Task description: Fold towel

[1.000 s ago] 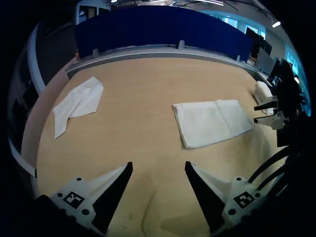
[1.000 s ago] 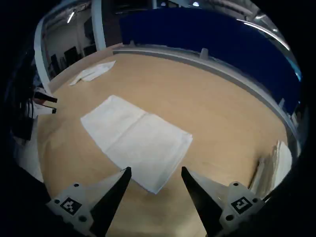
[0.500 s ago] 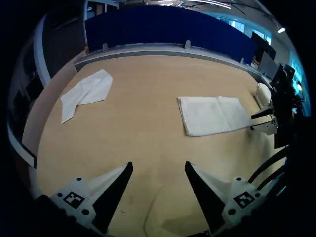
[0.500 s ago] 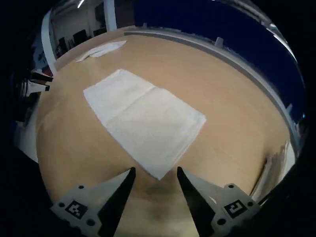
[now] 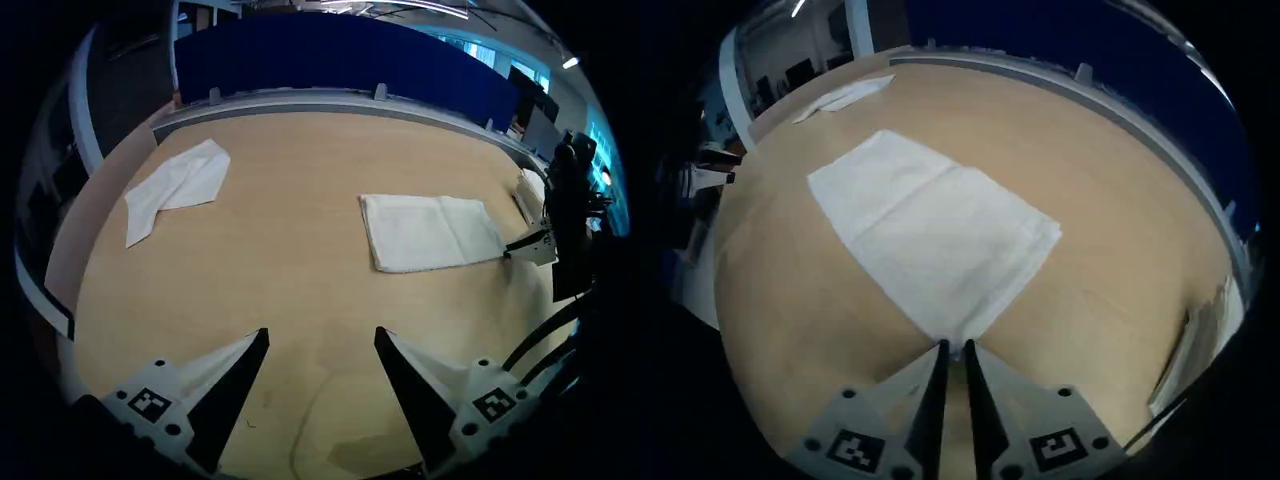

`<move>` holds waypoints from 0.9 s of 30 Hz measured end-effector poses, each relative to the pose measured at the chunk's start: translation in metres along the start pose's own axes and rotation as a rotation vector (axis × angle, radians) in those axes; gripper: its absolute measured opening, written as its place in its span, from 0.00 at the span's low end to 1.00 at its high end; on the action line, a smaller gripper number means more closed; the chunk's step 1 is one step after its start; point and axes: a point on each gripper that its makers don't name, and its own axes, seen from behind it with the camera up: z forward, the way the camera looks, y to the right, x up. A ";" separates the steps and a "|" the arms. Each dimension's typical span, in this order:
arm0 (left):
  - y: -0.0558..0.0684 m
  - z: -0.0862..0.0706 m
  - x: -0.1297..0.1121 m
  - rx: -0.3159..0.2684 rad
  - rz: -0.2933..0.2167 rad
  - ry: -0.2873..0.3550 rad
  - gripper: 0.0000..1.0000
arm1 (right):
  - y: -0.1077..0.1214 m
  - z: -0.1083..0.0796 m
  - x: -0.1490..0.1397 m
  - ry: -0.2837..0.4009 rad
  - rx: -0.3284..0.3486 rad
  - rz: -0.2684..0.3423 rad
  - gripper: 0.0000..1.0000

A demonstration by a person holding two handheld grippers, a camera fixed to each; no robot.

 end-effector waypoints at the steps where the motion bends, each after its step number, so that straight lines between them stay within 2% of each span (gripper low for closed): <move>1: 0.000 0.000 0.000 0.000 0.001 0.000 0.98 | 0.000 0.000 0.001 0.002 -0.001 -0.001 0.09; 5: 0.000 0.001 0.001 0.000 0.006 -0.002 0.98 | -0.001 -0.002 0.005 0.010 -0.001 -0.004 0.05; 11: -0.001 -0.001 0.003 -0.004 0.007 0.004 0.98 | -0.001 -0.010 0.023 0.040 -0.007 -0.004 0.05; 17: -0.002 -0.004 0.007 -0.007 0.009 0.019 0.98 | -0.002 -0.028 0.066 0.113 -0.018 -0.024 0.05; 23: -0.004 -0.010 0.008 -0.009 0.000 0.034 0.98 | -0.012 -0.041 0.113 0.168 -0.008 -0.084 0.05; 27: -0.004 -0.013 0.008 -0.012 -0.014 0.044 0.98 | -0.021 -0.044 0.135 0.184 0.002 -0.124 0.05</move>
